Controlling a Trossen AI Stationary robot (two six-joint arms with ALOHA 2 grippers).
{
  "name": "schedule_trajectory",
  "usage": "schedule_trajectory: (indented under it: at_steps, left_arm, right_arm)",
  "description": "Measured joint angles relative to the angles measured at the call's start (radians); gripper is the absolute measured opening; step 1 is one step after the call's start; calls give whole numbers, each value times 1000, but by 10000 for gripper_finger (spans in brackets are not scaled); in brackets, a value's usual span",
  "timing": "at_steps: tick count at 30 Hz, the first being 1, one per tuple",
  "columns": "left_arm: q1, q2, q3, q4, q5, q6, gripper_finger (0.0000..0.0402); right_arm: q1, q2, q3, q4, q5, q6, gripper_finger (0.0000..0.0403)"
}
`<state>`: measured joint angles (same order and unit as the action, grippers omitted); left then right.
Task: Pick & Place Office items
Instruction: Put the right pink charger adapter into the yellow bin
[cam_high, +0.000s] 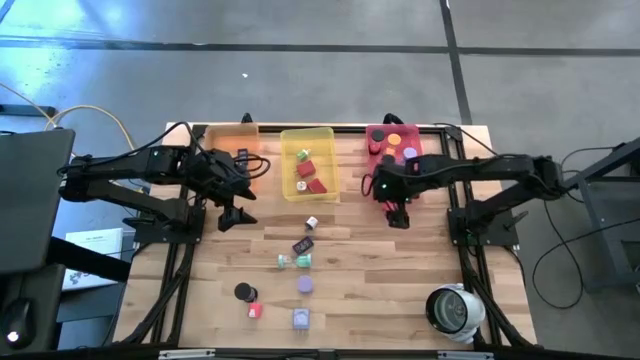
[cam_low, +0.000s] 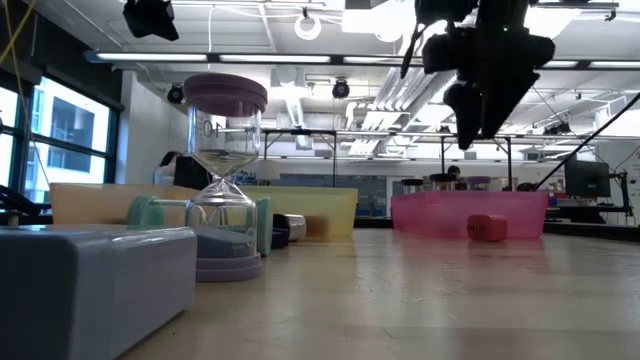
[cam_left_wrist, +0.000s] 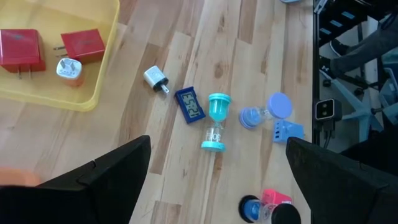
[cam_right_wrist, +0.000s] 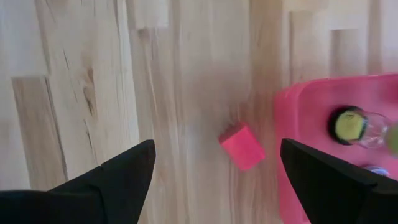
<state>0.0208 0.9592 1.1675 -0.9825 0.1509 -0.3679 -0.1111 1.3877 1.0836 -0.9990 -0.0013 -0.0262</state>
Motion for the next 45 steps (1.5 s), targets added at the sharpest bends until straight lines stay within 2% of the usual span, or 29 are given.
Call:
schedule_trajectory:
  at_steps: [12,25,36,45]
  left_arm:
    - [0,0,0,0,1,1,366]
    - [0,0,0,0,2,1,366]
    - [0,0,0,0,1,1,366]
    - [0,0,0,3,1,1,366]
  right_arm:
    - [7,138,0,-32,4,-74,336]
    - [4,256,0,-37,80,-187,336]
    - [4,260,-77,-3,155,-243,336]
    - [4,260,-133,104,149,-294,336]
